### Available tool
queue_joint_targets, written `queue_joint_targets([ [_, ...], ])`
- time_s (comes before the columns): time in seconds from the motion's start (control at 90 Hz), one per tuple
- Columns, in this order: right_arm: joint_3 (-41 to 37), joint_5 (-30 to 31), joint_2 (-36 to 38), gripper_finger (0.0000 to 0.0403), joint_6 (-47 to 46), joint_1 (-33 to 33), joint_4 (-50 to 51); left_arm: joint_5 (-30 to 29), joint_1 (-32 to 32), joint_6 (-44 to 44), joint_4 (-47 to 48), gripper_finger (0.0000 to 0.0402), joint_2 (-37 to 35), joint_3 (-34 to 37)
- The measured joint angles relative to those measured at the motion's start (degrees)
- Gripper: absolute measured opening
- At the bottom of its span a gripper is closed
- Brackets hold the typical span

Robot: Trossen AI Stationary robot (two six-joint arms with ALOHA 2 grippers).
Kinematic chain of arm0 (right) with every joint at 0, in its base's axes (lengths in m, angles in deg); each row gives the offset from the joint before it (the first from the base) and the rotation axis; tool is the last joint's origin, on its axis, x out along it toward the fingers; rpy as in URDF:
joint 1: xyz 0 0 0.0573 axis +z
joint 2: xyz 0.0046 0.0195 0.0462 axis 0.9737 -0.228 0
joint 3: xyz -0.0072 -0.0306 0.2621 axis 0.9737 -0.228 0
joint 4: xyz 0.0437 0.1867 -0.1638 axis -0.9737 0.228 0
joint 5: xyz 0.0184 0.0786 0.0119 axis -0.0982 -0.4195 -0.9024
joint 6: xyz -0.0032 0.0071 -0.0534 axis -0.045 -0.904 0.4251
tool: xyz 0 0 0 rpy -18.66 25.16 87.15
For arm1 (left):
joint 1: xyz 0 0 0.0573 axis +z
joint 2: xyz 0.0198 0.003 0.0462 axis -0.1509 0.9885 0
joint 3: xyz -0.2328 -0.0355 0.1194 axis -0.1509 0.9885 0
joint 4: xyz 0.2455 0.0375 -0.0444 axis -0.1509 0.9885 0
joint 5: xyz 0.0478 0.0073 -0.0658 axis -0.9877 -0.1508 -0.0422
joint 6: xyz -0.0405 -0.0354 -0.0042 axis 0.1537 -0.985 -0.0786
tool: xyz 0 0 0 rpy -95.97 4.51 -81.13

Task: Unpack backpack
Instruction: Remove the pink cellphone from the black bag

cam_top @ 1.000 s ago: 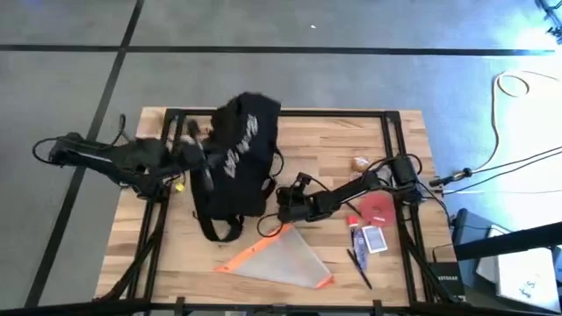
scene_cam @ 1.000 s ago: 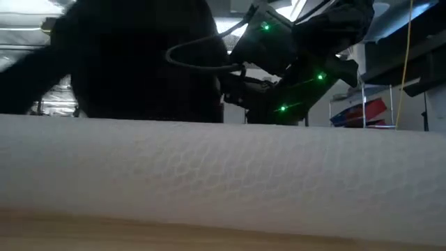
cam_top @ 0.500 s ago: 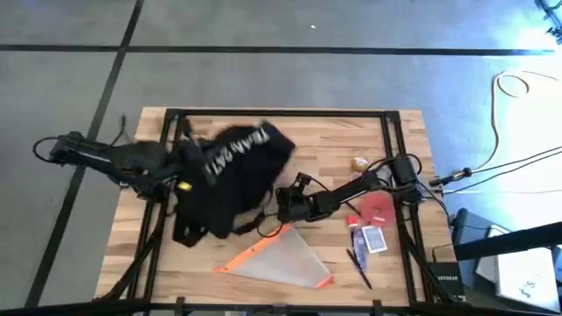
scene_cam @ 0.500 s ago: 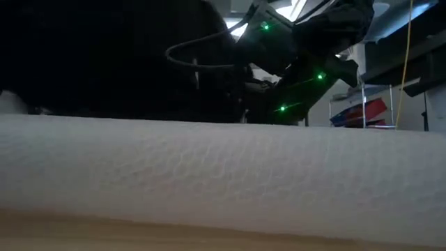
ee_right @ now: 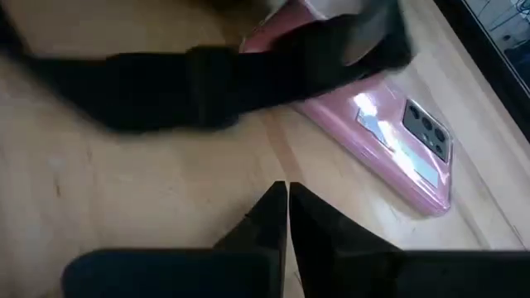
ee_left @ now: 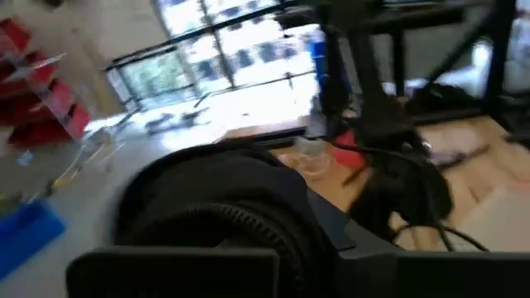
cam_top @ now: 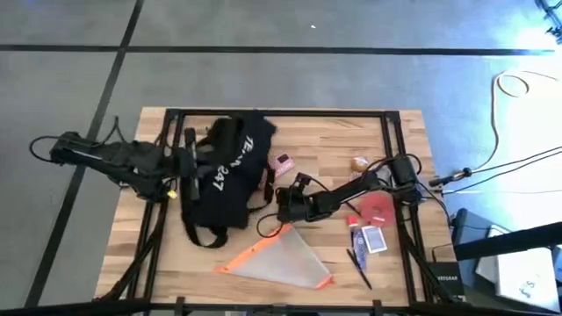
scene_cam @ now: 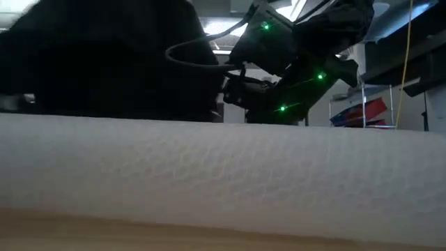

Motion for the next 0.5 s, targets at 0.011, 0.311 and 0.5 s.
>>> queue_joint_targets([
  [0.011,0.0,0.0,0.0,0.0,0.0,0.0,0.0,-0.4,0.0,-0.2,0.0,0.0,0.0,0.0],
  [0.311,-0.2,0.8,2.4,0.0,0.4,0.3,1.7,-12.5,-0.2,-1.1,6.2,0.0,-0.4,-0.2],
  [0.5,-0.2,0.4,3.0,0.0,0.3,0.2,2.1,-15.9,1.4,-10.3,21.5,0.0,-0.5,-0.2],
])
